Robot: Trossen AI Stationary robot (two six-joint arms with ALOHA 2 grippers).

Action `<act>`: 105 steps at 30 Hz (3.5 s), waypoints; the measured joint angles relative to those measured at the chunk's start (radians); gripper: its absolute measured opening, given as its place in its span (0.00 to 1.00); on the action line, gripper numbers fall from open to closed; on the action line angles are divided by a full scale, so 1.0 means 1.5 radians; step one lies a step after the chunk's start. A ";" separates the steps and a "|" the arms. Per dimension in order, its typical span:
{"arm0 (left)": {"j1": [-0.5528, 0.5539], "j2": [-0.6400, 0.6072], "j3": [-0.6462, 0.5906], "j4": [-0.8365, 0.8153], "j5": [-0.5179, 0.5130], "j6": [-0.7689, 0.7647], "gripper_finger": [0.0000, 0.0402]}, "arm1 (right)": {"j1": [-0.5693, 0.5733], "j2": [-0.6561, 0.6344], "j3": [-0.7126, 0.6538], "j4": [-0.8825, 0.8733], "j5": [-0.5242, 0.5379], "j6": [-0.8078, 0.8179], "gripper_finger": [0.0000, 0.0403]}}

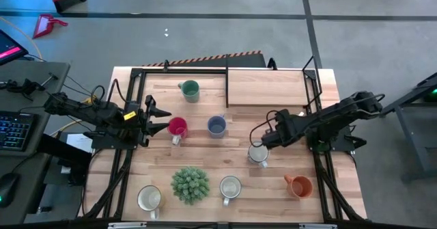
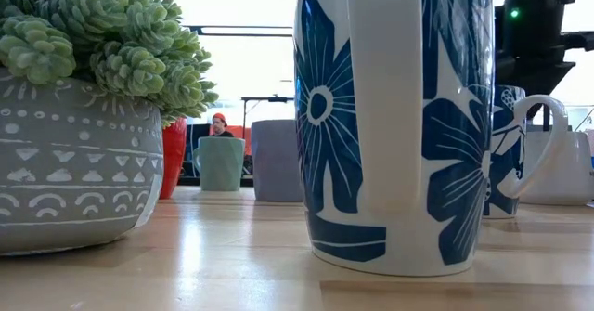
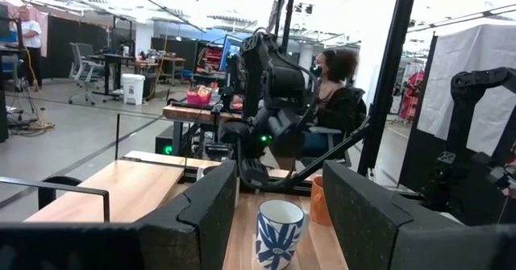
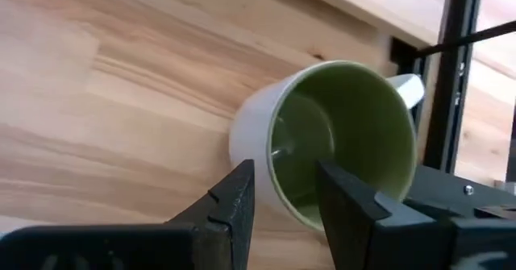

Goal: Place coffee mugs
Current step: Put the green mug on the shelf

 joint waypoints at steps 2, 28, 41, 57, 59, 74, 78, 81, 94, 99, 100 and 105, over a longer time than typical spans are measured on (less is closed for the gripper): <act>0.000 0.000 0.000 0.000 0.000 0.000 0.43 | -0.004 0.000 -0.006 0.029 -0.003 -0.014 0.27; 0.000 0.000 0.000 0.000 -0.003 0.000 0.43 | -0.008 0.000 -0.174 0.291 -0.020 0.012 0.27; 0.000 0.000 0.000 0.000 -0.005 0.000 0.43 | -0.008 0.000 -0.178 0.306 0.033 -0.045 0.02; 0.000 0.000 0.000 -0.047 -0.006 0.000 0.43 | -0.040 -0.060 -0.013 0.219 0.090 -0.169 0.00; 0.000 0.000 0.000 -0.049 -0.006 0.000 0.43 | -0.067 -0.071 0.034 0.181 0.087 -0.237 0.00; 0.000 0.000 0.000 -0.055 -0.006 0.000 0.43 | -0.431 -0.059 0.168 0.309 -0.181 -0.839 0.00; 0.000 0.000 0.000 -0.055 -0.011 0.000 0.43 | -0.503 -0.005 0.168 0.339 -0.262 -0.920 0.00; 0.000 0.000 0.000 -0.054 -0.028 0.000 0.43 | -0.540 0.051 0.168 0.362 -0.306 -0.966 0.00; 0.000 0.000 0.000 -0.054 -0.041 -0.002 0.43 | -0.581 0.293 0.411 0.312 -0.381 -1.116 0.00; 0.000 0.000 0.000 -0.054 -0.041 -0.002 0.43 | -0.591 0.375 0.549 0.229 -0.376 -1.157 0.00; 0.000 0.000 0.000 -0.054 -0.041 -0.002 0.43 | -0.593 0.389 0.573 0.210 -0.376 -1.164 0.00; 0.000 0.000 0.000 -0.054 -0.041 -0.002 0.43 | -0.593 0.446 0.651 0.154 -0.386 -1.194 0.00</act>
